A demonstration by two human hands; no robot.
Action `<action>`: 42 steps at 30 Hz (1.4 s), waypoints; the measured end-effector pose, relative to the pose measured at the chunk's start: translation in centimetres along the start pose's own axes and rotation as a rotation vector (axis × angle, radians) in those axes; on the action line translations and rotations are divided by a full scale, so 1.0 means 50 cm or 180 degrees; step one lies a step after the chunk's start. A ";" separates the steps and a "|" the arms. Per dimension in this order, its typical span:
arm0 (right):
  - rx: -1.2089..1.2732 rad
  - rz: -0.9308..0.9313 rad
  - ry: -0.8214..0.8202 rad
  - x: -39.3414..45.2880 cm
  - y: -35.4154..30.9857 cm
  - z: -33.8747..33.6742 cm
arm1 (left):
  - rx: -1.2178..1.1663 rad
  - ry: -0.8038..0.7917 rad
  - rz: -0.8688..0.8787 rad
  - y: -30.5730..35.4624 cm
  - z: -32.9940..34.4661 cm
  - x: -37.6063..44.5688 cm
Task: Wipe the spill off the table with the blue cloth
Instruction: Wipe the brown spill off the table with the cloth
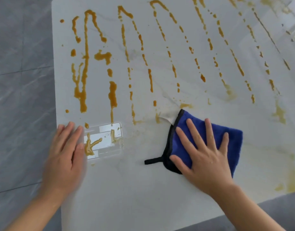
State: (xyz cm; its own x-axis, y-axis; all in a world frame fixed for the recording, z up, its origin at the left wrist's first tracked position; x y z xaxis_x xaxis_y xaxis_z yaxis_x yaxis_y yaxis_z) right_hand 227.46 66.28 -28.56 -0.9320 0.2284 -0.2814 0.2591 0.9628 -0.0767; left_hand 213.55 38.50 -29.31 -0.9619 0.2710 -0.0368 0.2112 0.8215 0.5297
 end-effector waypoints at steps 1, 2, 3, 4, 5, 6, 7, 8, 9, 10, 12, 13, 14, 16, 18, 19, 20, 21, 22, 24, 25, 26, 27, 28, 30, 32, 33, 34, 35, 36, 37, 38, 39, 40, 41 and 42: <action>-0.0021 -0.0022 0.0016 0.024 0.003 -0.008 | 0.0008 -0.0010 0.0001 0.002 -0.001 0.000; -0.0032 0.0009 0.0058 0.049 0.013 -0.016 | 0.0014 -0.0021 0.0001 0.004 -0.002 0.001; -0.0024 0.0086 0.0086 0.072 0.027 -0.023 | 0.0024 -0.0032 -0.0002 0.005 -0.002 0.001; -0.0001 0.0181 0.0105 0.092 0.040 -0.027 | 0.0041 -0.0037 -0.0006 0.004 -0.003 0.001; 0.0012 0.0280 0.0142 0.105 0.051 -0.028 | 0.0064 -0.0039 -0.0003 0.003 -0.004 0.001; 0.0008 0.0371 0.0169 0.110 0.056 -0.027 | 0.0081 -0.0040 0.0002 0.001 -0.004 0.002; 0.0016 0.0442 0.0183 0.109 0.055 -0.025 | 0.0085 -0.0046 0.0002 0.000 -0.004 0.001; 0.0042 0.0482 0.0189 0.102 0.048 -0.023 | 0.0078 -0.0047 0.0014 -0.001 -0.003 0.001; 0.0075 0.0477 0.0187 0.092 0.036 -0.023 | 0.0070 -0.0039 0.0042 -0.001 -0.004 0.002; 0.0090 0.0411 0.0180 0.078 0.020 -0.021 | 0.0065 -0.0031 0.0065 -0.001 -0.004 0.002; 0.0040 0.0100 0.0152 0.045 -0.024 -0.014 | 0.0057 -0.0037 0.0074 -0.002 -0.004 0.002; 0.0015 -0.0120 0.0140 0.027 -0.053 -0.010 | 0.0063 -0.0036 0.0077 -0.002 -0.005 0.002; 0.0016 -0.0361 0.0140 0.011 -0.083 -0.004 | 0.0075 -0.0025 0.0096 -0.001 -0.006 0.002; 0.0051 -0.0834 0.0148 -0.009 -0.150 0.008 | 0.0075 -0.0029 0.0132 0.002 -0.007 0.004; 0.0090 -0.1128 0.0150 -0.003 -0.211 0.014 | 0.0081 -0.0039 0.0166 0.003 -0.008 0.006; 0.0087 -0.1194 0.0157 0.009 -0.235 0.014 | 0.0099 -0.0035 0.0191 0.003 -0.007 0.007; 0.0082 -0.1230 0.0155 0.024 -0.255 0.011 | 0.0120 -0.0037 0.0206 0.003 -0.007 0.007; 0.0089 -0.1257 0.0142 0.041 -0.270 0.006 | 0.0138 -0.0041 0.0212 0.003 -0.007 0.008; 0.0105 -0.1281 0.0131 0.058 -0.281 0.003 | 0.0151 -0.0043 0.0214 0.002 -0.006 0.008; 0.0128 -0.1290 0.0122 0.090 -0.292 -0.002 | 0.0179 -0.0024 0.0217 0.000 -0.005 0.008; 0.0129 -0.1257 0.0120 0.102 -0.293 -0.005 | 0.0184 -0.0014 0.0214 -0.001 -0.005 0.007; 0.0124 -0.1204 0.0121 0.113 -0.294 -0.008 | 0.0182 -0.0007 0.0213 -0.001 -0.005 0.007; 0.0123 -0.1145 0.0120 0.121 -0.293 -0.011 | 0.0178 -0.0006 0.0213 -0.001 -0.005 0.007; 0.0129 -0.1090 0.0115 0.126 -0.293 -0.013 | 0.0178 -0.0013 0.0215 -0.001 -0.005 0.007; 0.0137 -0.1025 0.0119 0.126 -0.295 -0.013 | 0.0177 -0.0029 0.0213 -0.003 -0.005 0.006; 0.0134 -0.1070 0.0123 0.113 -0.301 -0.012 | 0.0164 -0.0037 0.0213 -0.003 -0.005 0.006; 0.0132 -0.1134 0.0109 0.104 -0.307 -0.010 | 0.0155 -0.0032 0.0210 -0.003 -0.005 0.006; 0.0120 -0.1213 0.0088 0.095 -0.313 -0.009 | 0.0155 -0.0023 0.0201 -0.002 -0.004 0.007; 0.0101 -0.1284 0.0059 0.087 -0.318 -0.007 | 0.0163 -0.0023 0.0181 -0.002 -0.003 0.006; 0.0076 -0.1337 0.0030 0.083 -0.322 -0.006 | 0.0170 -0.0024 0.0158 -0.003 -0.002 0.006; 0.0053 -0.1372 0.0014 0.085 -0.325 -0.006 | 0.0171 -0.0026 0.0147 -0.002 -0.001 0.007; 0.0046 -0.1403 0.0019 0.091 -0.326 -0.007 | 0.0169 -0.0031 0.0148 -0.003 0.000 0.007; 0.0063 -0.1439 0.0039 0.101 -0.329 -0.010 | 0.0160 -0.0034 0.0144 -0.005 0.001 0.007; 0.0099 -0.1483 0.0071 0.114 -0.332 -0.013 | 0.0140 -0.0030 0.0119 -0.007 0.001 0.007; 0.0140 -0.1532 0.0111 0.129 -0.335 -0.016 | 0.0109 -0.0020 0.0076 -0.010 0.000 0.008; 0.0174 -0.1585 0.0149 0.143 -0.337 -0.019 | 0.0076 -0.0014 0.0029 -0.012 0.000 0.009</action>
State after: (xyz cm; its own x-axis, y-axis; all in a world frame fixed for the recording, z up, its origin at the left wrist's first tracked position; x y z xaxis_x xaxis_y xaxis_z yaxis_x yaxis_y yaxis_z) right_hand 216.19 51.84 -28.36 -0.9559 -0.2494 -0.1548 -0.2082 0.9479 -0.2412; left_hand 212.99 38.13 -29.64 -0.9591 0.2807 -0.0357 0.2242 0.8306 0.5098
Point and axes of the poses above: each hand's wrist, its own x-axis towards the middle knuckle, its own z-axis out of the palm, y = z × x, the point moved 3 cm from there along x, towards the middle knuckle, and after that the axes turned 4 degrees about -z, right-handed, at the moved point
